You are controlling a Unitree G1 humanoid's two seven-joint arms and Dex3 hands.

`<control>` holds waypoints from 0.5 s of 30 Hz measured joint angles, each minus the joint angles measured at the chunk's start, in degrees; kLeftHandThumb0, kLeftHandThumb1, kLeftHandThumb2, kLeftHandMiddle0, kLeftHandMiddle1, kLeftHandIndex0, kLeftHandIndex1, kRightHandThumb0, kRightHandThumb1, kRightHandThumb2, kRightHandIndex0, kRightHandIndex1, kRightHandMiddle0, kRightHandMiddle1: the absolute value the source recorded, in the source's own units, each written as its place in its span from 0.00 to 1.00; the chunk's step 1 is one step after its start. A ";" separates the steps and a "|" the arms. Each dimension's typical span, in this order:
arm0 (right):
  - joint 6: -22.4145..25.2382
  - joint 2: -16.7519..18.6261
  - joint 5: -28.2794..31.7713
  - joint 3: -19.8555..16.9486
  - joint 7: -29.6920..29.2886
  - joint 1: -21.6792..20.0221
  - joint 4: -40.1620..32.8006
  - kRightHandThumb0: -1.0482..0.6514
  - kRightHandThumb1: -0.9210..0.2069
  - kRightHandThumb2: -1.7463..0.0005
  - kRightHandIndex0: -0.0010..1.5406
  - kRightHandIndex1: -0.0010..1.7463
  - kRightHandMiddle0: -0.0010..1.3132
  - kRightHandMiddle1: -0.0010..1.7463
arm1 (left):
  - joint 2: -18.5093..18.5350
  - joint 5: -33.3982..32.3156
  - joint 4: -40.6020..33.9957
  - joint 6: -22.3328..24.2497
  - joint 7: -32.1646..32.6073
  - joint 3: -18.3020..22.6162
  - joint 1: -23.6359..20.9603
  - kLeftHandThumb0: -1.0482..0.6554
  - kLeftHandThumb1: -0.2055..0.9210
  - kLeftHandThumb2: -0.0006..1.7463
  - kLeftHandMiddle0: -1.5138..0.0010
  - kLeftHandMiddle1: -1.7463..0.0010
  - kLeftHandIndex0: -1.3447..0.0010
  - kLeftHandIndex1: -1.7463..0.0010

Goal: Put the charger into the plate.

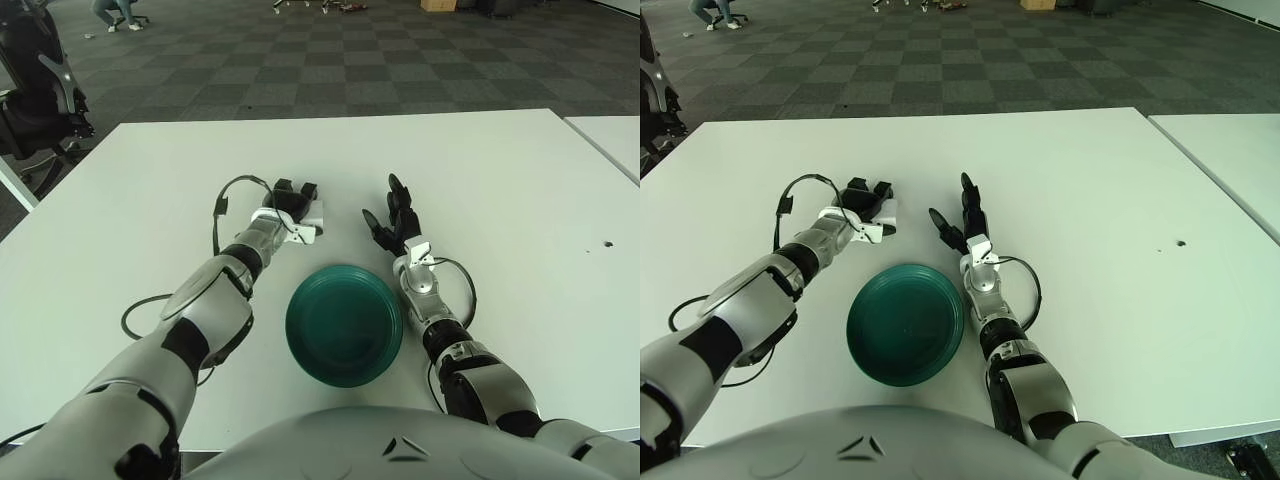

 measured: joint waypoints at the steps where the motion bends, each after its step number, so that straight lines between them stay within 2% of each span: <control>1: 0.00 -0.01 0.00 0.00 0.02 0.00 0.00 0.14 0.00 0.86 0.03 0.00 0.00 0.10 | -0.04 0.00 -0.02 0.16 0.00 0.01 0.00 0.17 0.99 0.11 0.85 0.02 0.81 0.03; 2: 0.00 -0.01 0.00 0.00 0.04 0.00 0.00 0.14 0.00 0.86 0.03 0.00 0.00 0.10 | -0.06 -0.01 -0.05 0.34 0.00 0.02 -0.01 0.17 0.99 0.11 0.83 0.02 0.79 0.02; 3: -0.01 -0.02 0.00 0.00 0.05 0.00 0.00 0.14 0.01 0.86 0.03 0.00 0.00 0.10 | -0.09 -0.02 -0.08 0.50 -0.01 0.06 -0.01 0.24 0.87 0.26 0.78 0.01 0.73 0.04; 6: -0.11 -0.03 0.00 0.00 0.06 0.00 0.00 0.15 0.01 0.86 0.03 0.00 0.00 0.09 | -0.19 -0.17 -0.11 0.90 -0.02 0.42 -0.01 0.33 0.72 0.47 0.73 0.00 0.67 0.03; 8: -0.20 -0.03 0.00 0.00 0.06 0.02 0.00 0.15 0.01 0.86 0.03 0.00 0.00 0.09 | -0.24 -0.37 -0.11 1.01 -0.05 0.82 -0.01 0.35 0.70 0.51 0.70 0.00 0.66 0.03; 13: -0.24 -0.01 0.00 0.00 0.06 0.02 0.00 0.16 0.02 0.87 0.03 0.00 0.00 0.08 | -0.29 -1.03 -0.27 0.87 -1.07 2.57 -0.15 0.36 0.62 0.62 0.50 0.00 0.64 0.00; 15: -0.24 0.00 0.01 0.00 0.06 0.02 0.00 0.16 0.02 0.87 0.03 0.00 0.00 0.08 | -0.29 -1.64 -0.36 0.81 -1.84 3.38 -0.30 0.36 0.59 0.64 0.45 0.00 0.63 0.00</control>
